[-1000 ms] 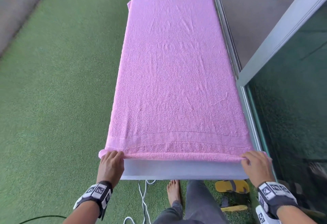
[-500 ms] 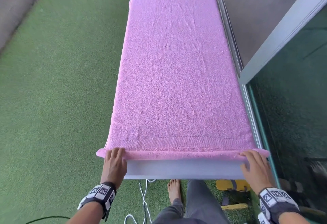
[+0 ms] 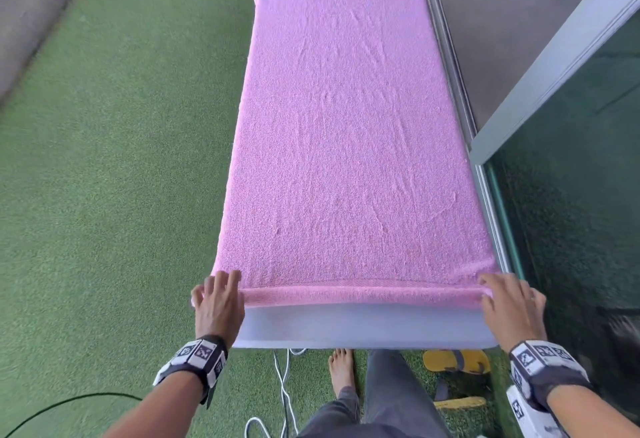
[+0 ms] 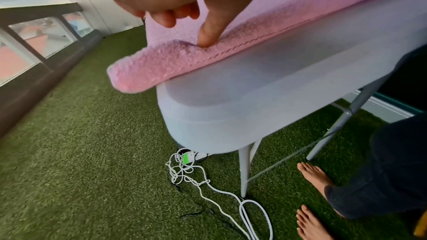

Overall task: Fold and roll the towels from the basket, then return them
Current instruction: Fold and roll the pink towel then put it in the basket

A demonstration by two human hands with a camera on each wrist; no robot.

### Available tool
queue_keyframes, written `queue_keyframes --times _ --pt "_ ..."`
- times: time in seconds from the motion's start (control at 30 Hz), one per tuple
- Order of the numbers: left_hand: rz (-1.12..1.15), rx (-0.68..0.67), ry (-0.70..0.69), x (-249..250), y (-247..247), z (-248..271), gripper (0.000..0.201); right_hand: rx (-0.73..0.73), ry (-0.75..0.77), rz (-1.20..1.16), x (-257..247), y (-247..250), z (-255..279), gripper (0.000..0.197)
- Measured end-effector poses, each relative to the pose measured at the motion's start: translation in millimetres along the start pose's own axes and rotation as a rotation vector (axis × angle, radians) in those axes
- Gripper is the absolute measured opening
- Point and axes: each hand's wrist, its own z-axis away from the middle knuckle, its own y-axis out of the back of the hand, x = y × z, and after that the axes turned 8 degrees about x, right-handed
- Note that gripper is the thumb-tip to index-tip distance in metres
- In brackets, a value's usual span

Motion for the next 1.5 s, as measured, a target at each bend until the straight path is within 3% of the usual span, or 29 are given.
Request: queue_keyframes --times 0.13,0.27,0.47,0.67,0.77,0.83,0.9,1.0,1.17,1.4,1.5 --pt "0.183 0.068 -0.172 12 -7 11 0.041 -0.065 0.129 -0.056 -6 -4 4 0.040" --pt "0.199 0.065 -0.132 9 -16 15 0.050 -0.071 0.097 -0.063 0 -10 4 0.041" --pt "0.116 -0.032 -0.124 1 -7 2 0.033 -0.037 0.024 -0.205 1 -11 -4 0.034" --pt "0.006 -0.120 -0.138 -2 2 1 0.014 -0.133 0.050 0.012 3 -4 -3 0.014" --pt "0.025 -0.056 -0.135 0 4 -3 0.037 -0.060 0.046 -0.040 4 -3 -3 0.026" --pt "0.005 -0.014 -0.174 2 4 -5 0.041 -0.017 0.087 -0.060 0 -5 -1 0.030" --pt "0.036 -0.030 -0.203 4 -3 -3 0.048 -0.105 0.115 -0.106 -3 -9 1 0.038" --pt "0.090 -0.047 -0.160 2 -16 2 0.051 -0.194 0.123 -0.083 -1 -17 5 0.035" --pt "0.166 -0.059 -0.096 5 -10 -4 0.034 -0.087 0.089 -0.154 1 -22 4 0.033" --pt "0.177 -0.169 -0.048 4 5 23 0.031 -0.135 0.094 0.079 -7 -5 21 0.017" --pt "0.165 -0.256 -0.016 -3 6 28 0.020 -0.122 0.064 0.107 -5 -3 28 0.012"
